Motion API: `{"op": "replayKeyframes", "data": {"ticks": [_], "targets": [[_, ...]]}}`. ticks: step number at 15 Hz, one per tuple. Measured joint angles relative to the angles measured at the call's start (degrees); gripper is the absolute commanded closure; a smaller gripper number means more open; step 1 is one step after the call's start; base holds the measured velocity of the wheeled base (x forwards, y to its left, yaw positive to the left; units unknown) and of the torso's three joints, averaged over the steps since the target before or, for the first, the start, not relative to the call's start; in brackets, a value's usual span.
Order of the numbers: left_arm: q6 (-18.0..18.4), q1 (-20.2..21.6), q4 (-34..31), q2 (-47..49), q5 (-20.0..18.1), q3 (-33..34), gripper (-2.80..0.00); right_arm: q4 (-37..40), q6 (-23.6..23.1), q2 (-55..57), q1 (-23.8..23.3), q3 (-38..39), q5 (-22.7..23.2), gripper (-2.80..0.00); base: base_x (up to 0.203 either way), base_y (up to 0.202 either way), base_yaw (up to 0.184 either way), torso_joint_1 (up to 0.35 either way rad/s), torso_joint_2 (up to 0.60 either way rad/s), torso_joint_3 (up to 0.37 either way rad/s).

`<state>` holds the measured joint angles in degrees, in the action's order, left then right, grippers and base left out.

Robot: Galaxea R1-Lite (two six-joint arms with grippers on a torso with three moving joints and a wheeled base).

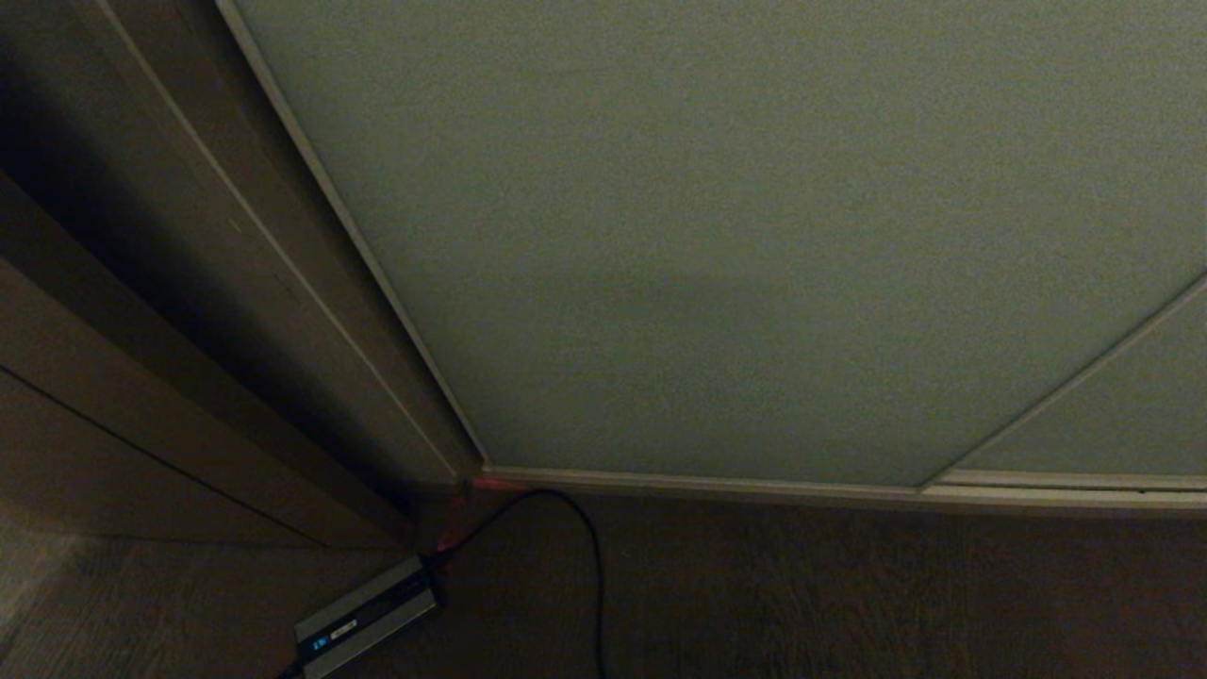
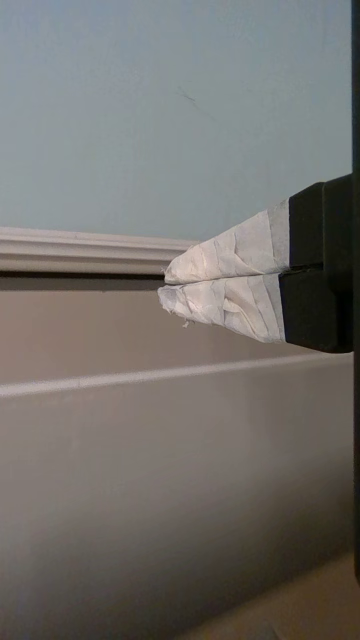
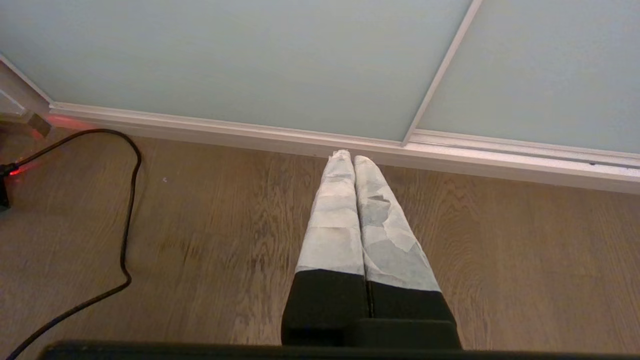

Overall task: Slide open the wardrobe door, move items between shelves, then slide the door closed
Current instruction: Open the door

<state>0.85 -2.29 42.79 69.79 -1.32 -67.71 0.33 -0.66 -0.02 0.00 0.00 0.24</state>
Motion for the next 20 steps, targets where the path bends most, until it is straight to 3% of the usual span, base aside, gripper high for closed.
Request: {"op": "replayKeyframes", "data": {"ticks": [20], "targets": [[0.9, -5.3, -3.7, 13.5, 4.4, -16.0, 0.0, 0.0, 0.0, 0.0, 0.0, 0.0, 0.0, 0.0, 0.0, 0.0, 0.0, 0.0, 0.0, 0.0]]}}
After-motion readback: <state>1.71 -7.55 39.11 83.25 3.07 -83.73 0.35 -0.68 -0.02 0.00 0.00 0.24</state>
